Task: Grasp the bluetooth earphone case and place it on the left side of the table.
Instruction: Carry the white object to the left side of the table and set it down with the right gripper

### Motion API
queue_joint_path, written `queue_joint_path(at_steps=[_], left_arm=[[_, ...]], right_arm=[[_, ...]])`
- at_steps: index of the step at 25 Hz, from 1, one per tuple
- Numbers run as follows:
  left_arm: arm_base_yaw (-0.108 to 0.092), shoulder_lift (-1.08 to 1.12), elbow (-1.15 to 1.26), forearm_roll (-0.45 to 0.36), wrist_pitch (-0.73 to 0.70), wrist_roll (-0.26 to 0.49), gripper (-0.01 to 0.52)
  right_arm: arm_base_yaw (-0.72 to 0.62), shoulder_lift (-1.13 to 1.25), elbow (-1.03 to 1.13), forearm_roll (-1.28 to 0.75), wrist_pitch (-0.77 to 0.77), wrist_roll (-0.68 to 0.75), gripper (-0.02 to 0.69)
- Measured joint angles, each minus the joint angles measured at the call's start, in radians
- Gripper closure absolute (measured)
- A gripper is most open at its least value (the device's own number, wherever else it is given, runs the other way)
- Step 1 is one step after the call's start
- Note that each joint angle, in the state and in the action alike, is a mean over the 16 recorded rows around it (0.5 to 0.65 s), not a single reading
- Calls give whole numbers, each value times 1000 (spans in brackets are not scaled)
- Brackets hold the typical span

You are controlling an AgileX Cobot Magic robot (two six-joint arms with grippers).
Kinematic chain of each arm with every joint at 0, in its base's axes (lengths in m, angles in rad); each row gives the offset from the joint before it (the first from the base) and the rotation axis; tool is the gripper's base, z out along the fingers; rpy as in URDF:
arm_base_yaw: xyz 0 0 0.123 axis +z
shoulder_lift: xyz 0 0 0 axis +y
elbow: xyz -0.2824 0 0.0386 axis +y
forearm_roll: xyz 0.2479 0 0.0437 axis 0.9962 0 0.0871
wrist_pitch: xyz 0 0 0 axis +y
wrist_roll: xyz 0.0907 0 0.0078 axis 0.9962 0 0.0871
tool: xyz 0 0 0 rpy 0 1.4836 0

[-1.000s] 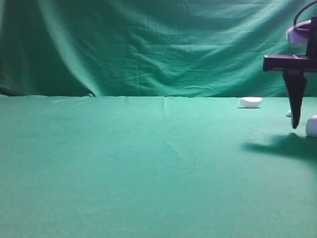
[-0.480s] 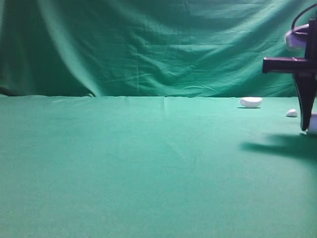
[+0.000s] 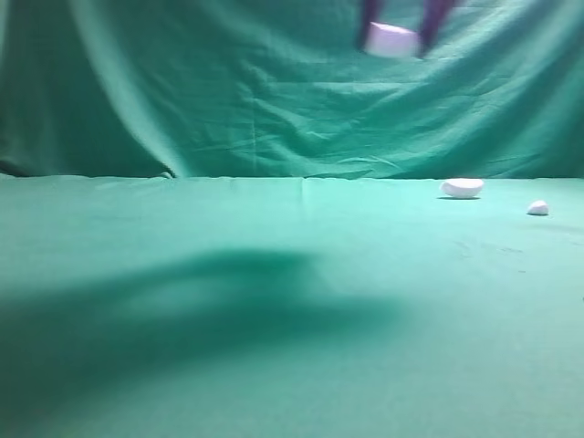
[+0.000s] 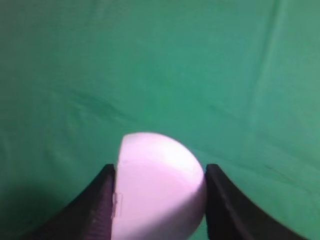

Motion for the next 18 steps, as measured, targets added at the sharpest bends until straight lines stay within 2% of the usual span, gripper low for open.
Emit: queue_joint_path(at_steps=[6,12,18], left_arm=[[0,0,0,0,0,0,514],[0,0,0,0,0,0,514],[0,0,0,0,0,0,514]], right_arm=[[116,194,-150,3,-85,-72,338],[168,317,-211,4,-179,-107,336],[182,363,-221,4,-235,-113,277]])
